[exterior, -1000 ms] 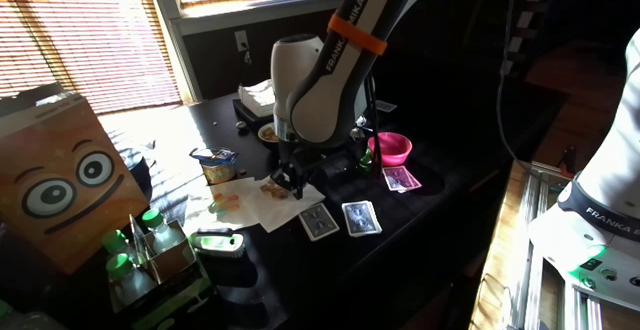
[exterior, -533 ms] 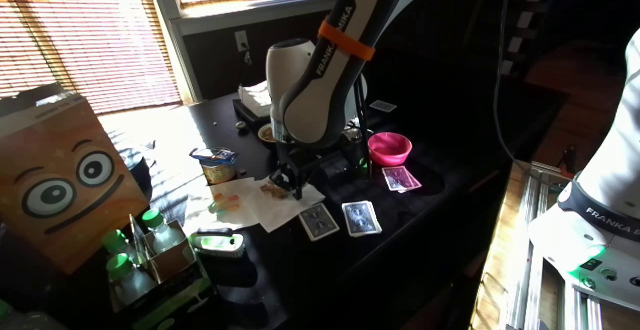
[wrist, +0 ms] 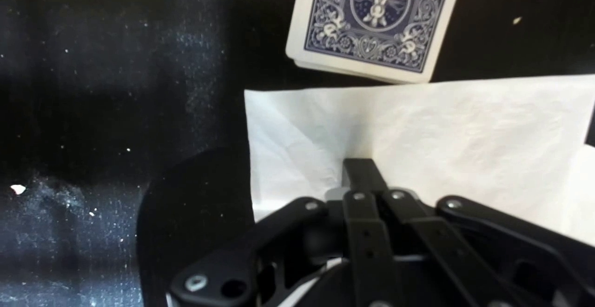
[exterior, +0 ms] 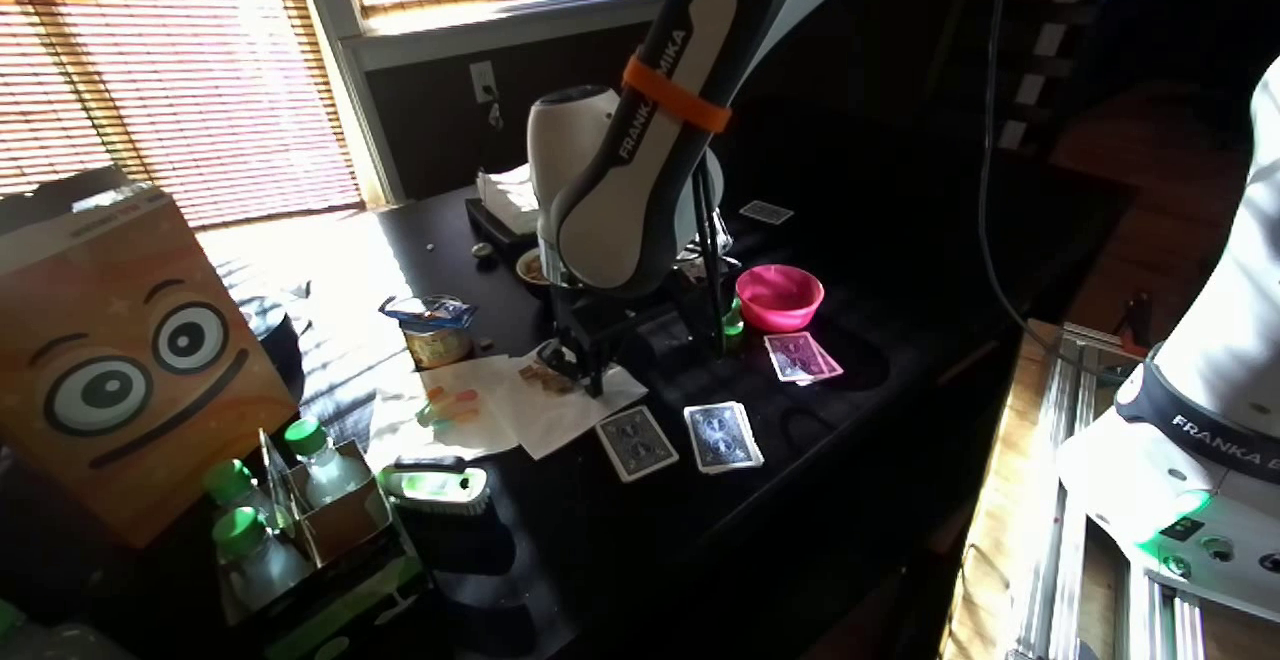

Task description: Use the spoon to put some of the bowl's contents on the serviette

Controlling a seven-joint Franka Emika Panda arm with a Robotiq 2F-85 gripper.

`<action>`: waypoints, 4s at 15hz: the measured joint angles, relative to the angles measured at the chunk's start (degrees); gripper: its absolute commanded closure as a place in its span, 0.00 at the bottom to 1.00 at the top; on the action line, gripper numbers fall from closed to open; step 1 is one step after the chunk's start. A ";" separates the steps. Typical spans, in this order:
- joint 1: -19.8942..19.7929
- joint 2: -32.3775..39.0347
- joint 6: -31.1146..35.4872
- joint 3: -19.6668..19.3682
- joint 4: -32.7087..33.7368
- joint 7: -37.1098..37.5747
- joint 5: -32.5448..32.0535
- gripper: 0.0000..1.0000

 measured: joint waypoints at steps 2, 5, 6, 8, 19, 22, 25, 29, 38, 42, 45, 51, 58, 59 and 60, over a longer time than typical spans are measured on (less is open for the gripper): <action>0.11 0.22 -0.49 -0.66 0.53 0.39 0.00 1.00; 0.29 0.36 -1.67 -1.98 1.00 1.28 0.00 1.00; 0.31 0.36 -2.09 -2.40 1.09 1.56 -0.04 1.00; 0.30 0.35 -2.79 -3.12 1.17 2.01 -0.21 1.00; -0.16 -0.21 -7.97 -4.81 1.27 5.66 -0.34 1.00; -0.66 -0.36 -9.17 -4.92 1.26 6.19 -0.34 1.00; -1.07 -0.52 -10.13 -4.97 1.22 6.47 -0.47 0.72; -0.94 -2.49 -10.90 -5.38 -0.29 8.98 -2.45 0.45; -3.95 -16.91 -17.25 -5.38 -9.71 19.38 -4.42 0.00; -8.86 -18.25 -15.08 -5.07 -12.27 19.70 -3.58 0.00; -10.76 -18.25 -14.12 -4.48 -12.93 18.81 -2.83 0.00; -10.89 -15.60 -12.65 -5.12 -12.91 25.31 -3.90 0.00; -10.89 -11.57 -4.69 -7.61 -12.91 32.05 -6.47 0.00; -10.90 -11.23 -4.03 -7.74 -12.89 32.13 -6.47 0.00; -10.90 -11.00 -3.55 -7.78 -12.87 32.23 -6.47 0.00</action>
